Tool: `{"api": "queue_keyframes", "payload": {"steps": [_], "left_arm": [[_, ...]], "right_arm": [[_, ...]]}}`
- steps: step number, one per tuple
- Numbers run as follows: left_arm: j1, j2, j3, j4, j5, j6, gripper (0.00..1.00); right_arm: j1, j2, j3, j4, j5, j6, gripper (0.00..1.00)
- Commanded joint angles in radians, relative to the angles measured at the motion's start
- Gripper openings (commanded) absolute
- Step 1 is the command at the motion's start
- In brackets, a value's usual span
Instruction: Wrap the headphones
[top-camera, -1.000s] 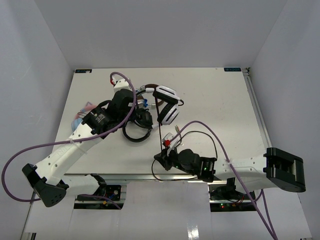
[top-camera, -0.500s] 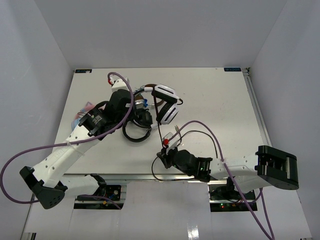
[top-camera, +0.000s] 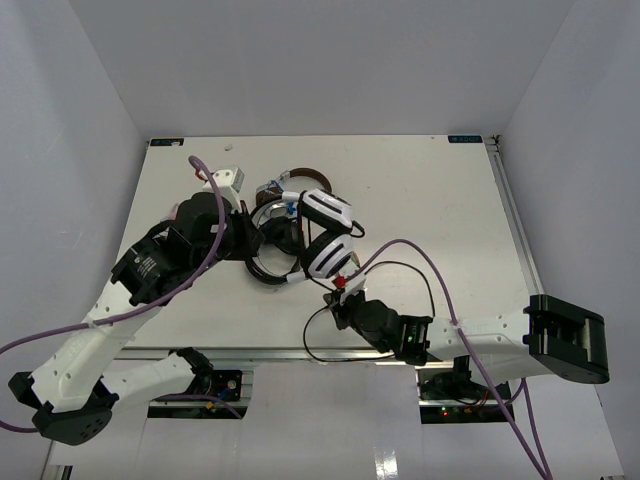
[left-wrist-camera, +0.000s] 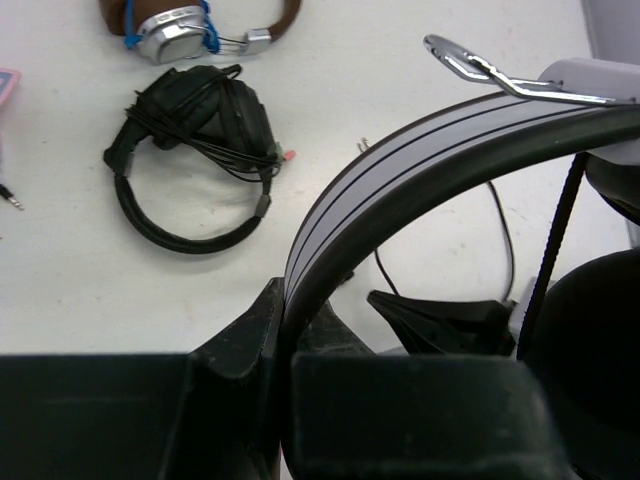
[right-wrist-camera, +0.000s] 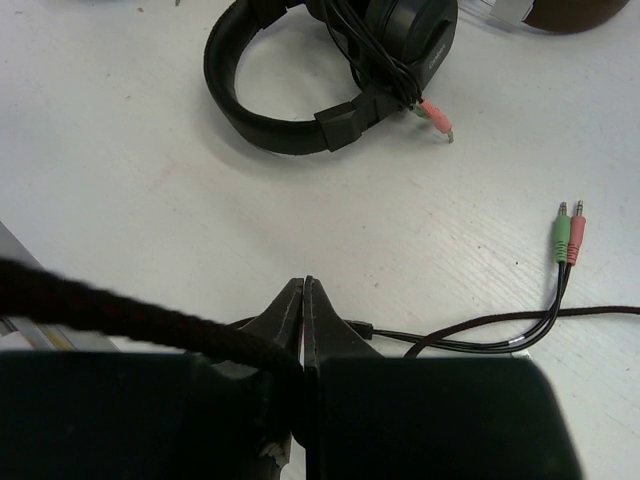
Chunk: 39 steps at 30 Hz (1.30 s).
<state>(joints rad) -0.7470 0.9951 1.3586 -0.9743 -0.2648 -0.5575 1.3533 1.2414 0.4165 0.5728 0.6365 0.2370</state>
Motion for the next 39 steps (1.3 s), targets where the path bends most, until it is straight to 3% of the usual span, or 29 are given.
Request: {"api": "queue_keyframes", "payload": {"steps": [1,5,18,30,39], "left_arm": [[0.005,-0.067,0.035,0.109,0.267,-0.064,0.00],[0.005,-0.094,0.009,0.150,0.396,-0.098,0.00],[0.006,-0.122,0.036,0.163,0.464,-0.155,0.00],[0.005,-0.131,0.027,0.186,0.577,-0.164,0.00],[0.006,-0.102,0.160,0.043,0.458,-0.067,0.00]], "right_arm": [[-0.002,0.024,0.036,0.038,0.038,-0.056,0.08],[-0.002,0.063,0.024,0.176,-0.009,-0.119,0.08],[-0.003,0.265,0.013,0.469,-0.100,-0.195,0.13],[-0.066,0.392,-0.002,0.628,-0.195,-0.170,0.08],[-0.225,0.281,-0.178,0.676,-0.234,-0.069,0.08]]}}
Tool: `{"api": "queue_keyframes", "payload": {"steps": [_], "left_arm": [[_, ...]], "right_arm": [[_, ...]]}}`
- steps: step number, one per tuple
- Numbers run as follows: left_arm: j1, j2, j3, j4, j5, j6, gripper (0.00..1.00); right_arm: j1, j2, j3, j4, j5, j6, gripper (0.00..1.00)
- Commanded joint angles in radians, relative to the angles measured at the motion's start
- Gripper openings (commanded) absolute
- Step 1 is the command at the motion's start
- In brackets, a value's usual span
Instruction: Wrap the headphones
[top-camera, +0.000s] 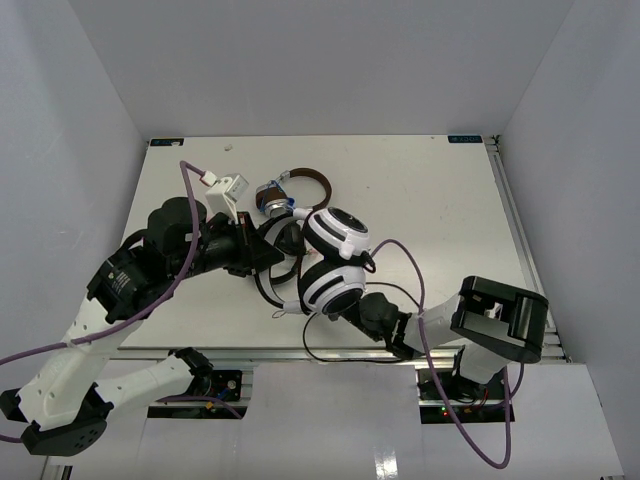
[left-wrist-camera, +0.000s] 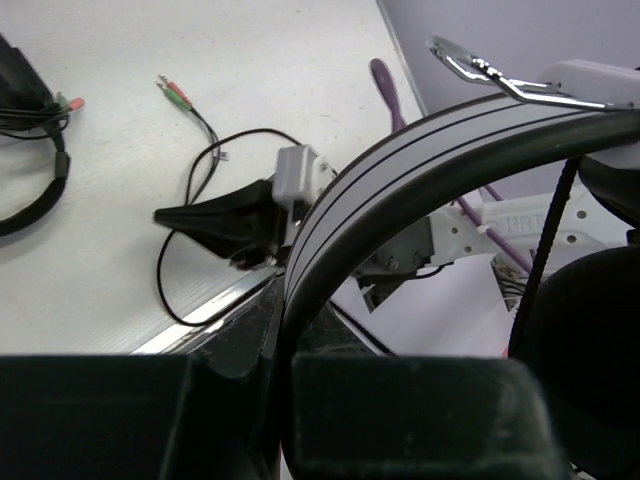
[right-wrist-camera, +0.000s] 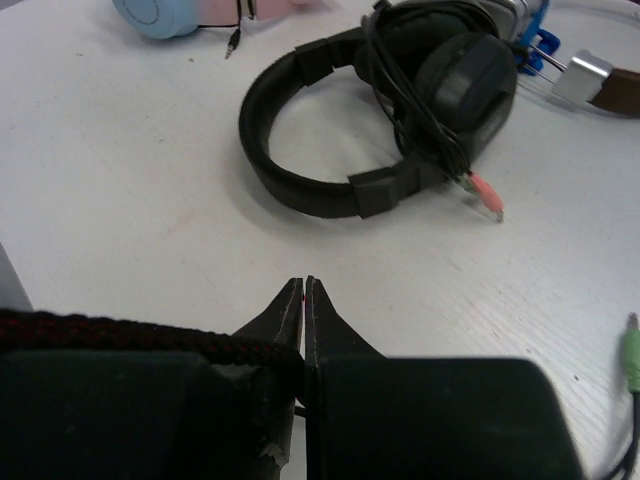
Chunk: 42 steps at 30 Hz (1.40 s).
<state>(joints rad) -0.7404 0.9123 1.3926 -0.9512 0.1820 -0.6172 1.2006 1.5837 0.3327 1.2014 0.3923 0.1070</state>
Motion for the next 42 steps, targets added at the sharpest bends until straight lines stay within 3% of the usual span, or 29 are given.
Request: {"api": "queue_keyframes", "payload": {"steps": [1,6,14,15,23,29,34,42], "left_arm": [[-0.001,-0.010,0.145,0.002,-0.011,0.007,0.00],[-0.002,0.039,0.220,-0.090,-0.120,0.061,0.00],[-0.008,0.077,0.183,-0.118,0.249,0.277,0.00],[-0.014,0.074,0.162,-0.129,0.241,0.299,0.00],[-0.024,0.102,-0.103,-0.171,-0.073,0.445,0.00],[-0.025,0.195,-0.185,-0.055,-0.196,0.496,0.00],[-0.047,0.253,-0.157,-0.025,-0.415,0.507,0.00],[-0.151,0.308,-0.152,0.088,-0.658,0.540,0.00]], "right_arm": [[-0.080,-0.084,-0.113,0.047,0.010,0.064,0.08],[-0.105,-0.171,-0.173,0.042,0.022,0.075,0.08],[-0.222,-0.250,-0.143,-0.097,-0.029,0.073,0.08],[-0.241,-0.274,-0.127,-0.138,-0.035,0.068,0.08],[-0.385,-0.494,0.038,-0.554,-0.110,0.033,0.08],[-0.510,-0.562,0.258,-0.960,-0.262,-0.010,0.08],[-0.524,-0.585,0.374,-1.148,-0.373,-0.033,0.08],[-0.524,-0.574,0.470,-1.265,-0.509,-0.048,0.08]]}}
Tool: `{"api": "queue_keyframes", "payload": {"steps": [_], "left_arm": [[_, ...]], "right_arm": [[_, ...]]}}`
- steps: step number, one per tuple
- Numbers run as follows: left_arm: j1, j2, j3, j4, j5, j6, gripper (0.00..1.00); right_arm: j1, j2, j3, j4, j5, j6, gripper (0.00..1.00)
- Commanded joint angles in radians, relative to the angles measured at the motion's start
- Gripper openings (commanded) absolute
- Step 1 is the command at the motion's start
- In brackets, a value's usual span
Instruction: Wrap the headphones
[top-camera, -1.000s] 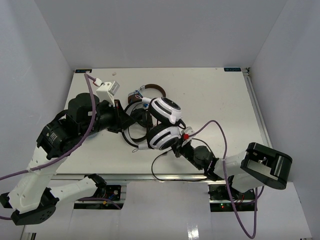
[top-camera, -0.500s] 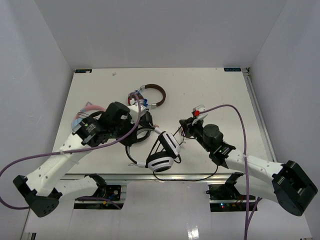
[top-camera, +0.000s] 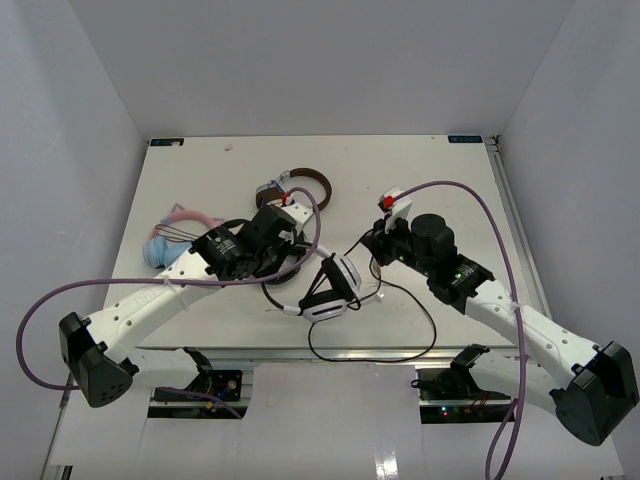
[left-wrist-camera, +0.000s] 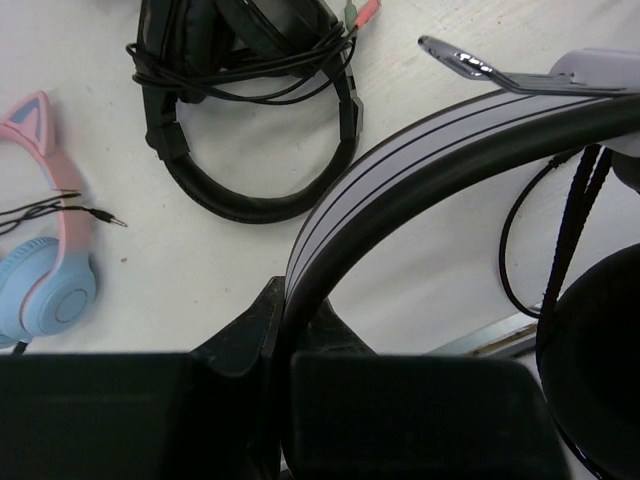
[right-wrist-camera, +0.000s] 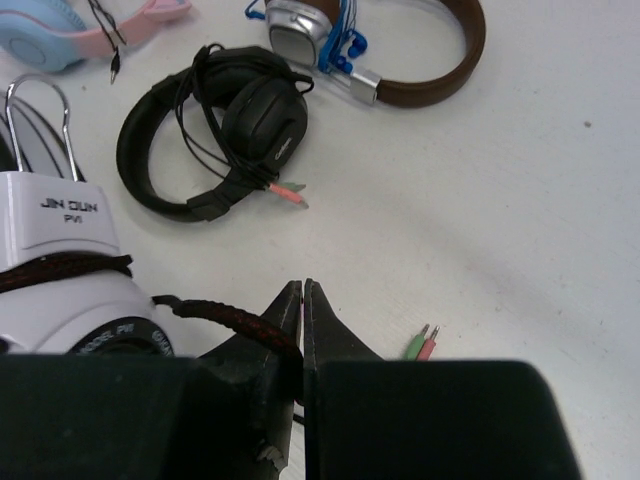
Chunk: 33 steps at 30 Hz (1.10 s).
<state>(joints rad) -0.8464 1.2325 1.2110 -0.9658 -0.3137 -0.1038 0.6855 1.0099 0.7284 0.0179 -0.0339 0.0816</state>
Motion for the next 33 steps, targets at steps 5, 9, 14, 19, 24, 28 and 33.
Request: {"api": "queue_keyframes", "payload": {"steps": [5,9,14,19,24,28,33], "left_arm": [[-0.078,-0.010,-0.009,0.188,-0.265,0.070,0.00],[-0.108,0.009,-0.041,0.232,-0.370,0.097,0.00],[-0.112,0.045,-0.073,0.257,-0.502,0.064,0.00],[-0.112,0.062,-0.071,0.262,-0.525,0.037,0.00],[-0.112,0.091,-0.044,0.256,-0.518,-0.007,0.00],[-0.114,0.117,-0.024,0.249,-0.486,-0.053,0.00],[-0.112,0.138,-0.027,0.245,-0.495,-0.091,0.00]], "right_arm": [[-0.009,0.026,0.103,-0.103,-0.144,-0.024,0.08],[-0.009,0.032,0.134,-0.120,-0.172,-0.021,0.08],[-0.009,0.004,0.145,-0.131,-0.241,-0.011,0.08],[-0.006,-0.045,0.119,-0.132,-0.314,0.010,0.08],[0.001,-0.081,0.059,-0.056,-0.458,0.054,0.08],[0.007,-0.095,0.014,0.063,-0.545,0.106,0.08],[0.029,-0.070,0.023,0.129,-0.592,0.146,0.08]]}}
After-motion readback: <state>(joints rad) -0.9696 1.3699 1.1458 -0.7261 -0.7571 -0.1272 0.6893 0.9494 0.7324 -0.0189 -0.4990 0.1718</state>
